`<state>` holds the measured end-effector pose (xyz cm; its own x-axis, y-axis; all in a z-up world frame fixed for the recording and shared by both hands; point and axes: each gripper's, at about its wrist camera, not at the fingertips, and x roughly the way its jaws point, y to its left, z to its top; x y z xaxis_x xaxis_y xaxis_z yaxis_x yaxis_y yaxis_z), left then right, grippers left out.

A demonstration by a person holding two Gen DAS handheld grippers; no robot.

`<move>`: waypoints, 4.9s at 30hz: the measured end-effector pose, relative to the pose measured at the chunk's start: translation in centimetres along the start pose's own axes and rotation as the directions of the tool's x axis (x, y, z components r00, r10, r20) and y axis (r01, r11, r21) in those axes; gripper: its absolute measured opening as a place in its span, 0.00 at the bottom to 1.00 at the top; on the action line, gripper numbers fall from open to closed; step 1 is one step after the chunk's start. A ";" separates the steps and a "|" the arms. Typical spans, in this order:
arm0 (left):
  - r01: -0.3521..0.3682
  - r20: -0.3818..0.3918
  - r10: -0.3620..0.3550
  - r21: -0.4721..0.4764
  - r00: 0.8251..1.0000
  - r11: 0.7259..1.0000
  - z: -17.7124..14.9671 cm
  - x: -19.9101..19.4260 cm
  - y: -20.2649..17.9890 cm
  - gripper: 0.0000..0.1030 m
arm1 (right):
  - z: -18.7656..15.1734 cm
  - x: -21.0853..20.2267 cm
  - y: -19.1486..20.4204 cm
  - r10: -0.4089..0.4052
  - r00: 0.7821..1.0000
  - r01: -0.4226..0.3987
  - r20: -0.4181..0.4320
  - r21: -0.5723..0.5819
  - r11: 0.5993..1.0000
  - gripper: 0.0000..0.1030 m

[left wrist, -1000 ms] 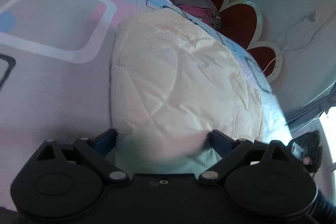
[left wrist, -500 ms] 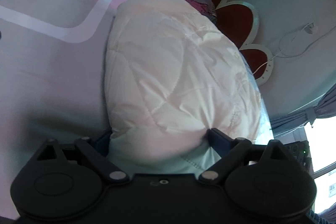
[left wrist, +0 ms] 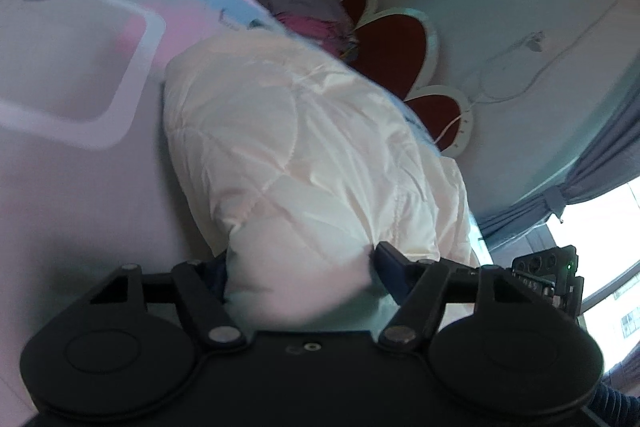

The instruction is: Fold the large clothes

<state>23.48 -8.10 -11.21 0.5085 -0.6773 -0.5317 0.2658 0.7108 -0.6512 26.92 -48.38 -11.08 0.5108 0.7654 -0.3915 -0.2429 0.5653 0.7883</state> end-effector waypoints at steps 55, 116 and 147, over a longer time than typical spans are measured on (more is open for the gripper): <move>-0.276 0.202 0.232 0.234 0.952 0.932 17.1 -12.9 16.0 0.49 | 0.9 33.8 23.7 -0.349 0.928 0.369 0.130 -0.443 0.817 0.26; -0.474 0.133 0.455 0.265 0.881 0.840 0.8 -17.3 11.8 0.49 | -14.4 28.1 20.6 -0.436 0.899 0.356 -0.035 -0.523 0.775 0.26; -0.670 0.358 0.576 0.257 0.735 0.696 -4.6 -21.7 3.3 1.00 | -17.9 18.9 24.0 -0.457 0.852 0.522 0.255 -0.465 0.715 1.00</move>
<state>9.56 8.06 -4.25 0.8201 -0.0205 -0.5719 0.0542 0.9976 0.0421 16.05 -14.85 -8.09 0.7565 0.3160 -0.5726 -0.2903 0.9468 0.1389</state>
